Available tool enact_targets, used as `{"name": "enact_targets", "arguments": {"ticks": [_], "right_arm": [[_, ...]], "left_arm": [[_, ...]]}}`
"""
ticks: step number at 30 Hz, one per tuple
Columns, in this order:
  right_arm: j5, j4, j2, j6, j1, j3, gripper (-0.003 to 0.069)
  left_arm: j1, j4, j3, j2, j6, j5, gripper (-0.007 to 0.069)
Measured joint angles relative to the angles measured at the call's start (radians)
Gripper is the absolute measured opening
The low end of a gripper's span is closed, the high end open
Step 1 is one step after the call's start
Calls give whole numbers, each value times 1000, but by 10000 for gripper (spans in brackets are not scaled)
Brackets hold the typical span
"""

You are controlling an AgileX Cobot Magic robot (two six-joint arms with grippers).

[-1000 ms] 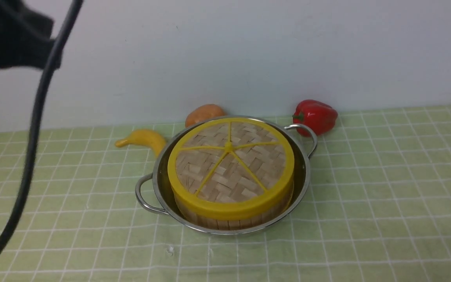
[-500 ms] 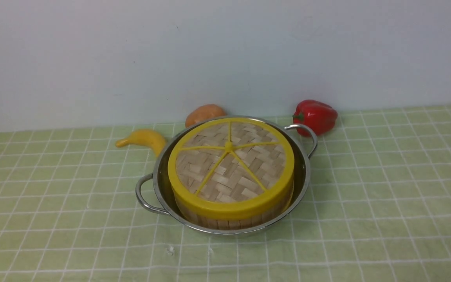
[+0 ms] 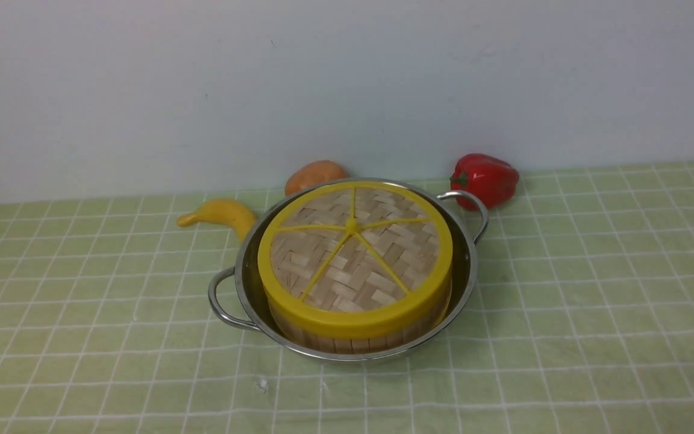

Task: Place the steamer in the pot on the green tablecloth, and put the lid on the steamer.

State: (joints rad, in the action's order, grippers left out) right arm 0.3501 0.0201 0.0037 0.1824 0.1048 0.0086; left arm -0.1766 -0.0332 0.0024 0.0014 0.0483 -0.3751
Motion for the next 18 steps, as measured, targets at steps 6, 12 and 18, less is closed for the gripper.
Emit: {"name": "enact_targets", "arguments": {"ticks": [6, 12, 18], "right_arm": [[0, 0, 0, 0, 0, 0, 240], [0, 0, 0, 0, 0, 0, 240], [0, 0, 0, 0, 0, 0, 240]], "left_arm": [[0, 0, 4, 0, -4, 0, 62], [0, 0, 4, -1, -4, 1, 70], [0, 0, 4, -1, -4, 1, 83]]}}
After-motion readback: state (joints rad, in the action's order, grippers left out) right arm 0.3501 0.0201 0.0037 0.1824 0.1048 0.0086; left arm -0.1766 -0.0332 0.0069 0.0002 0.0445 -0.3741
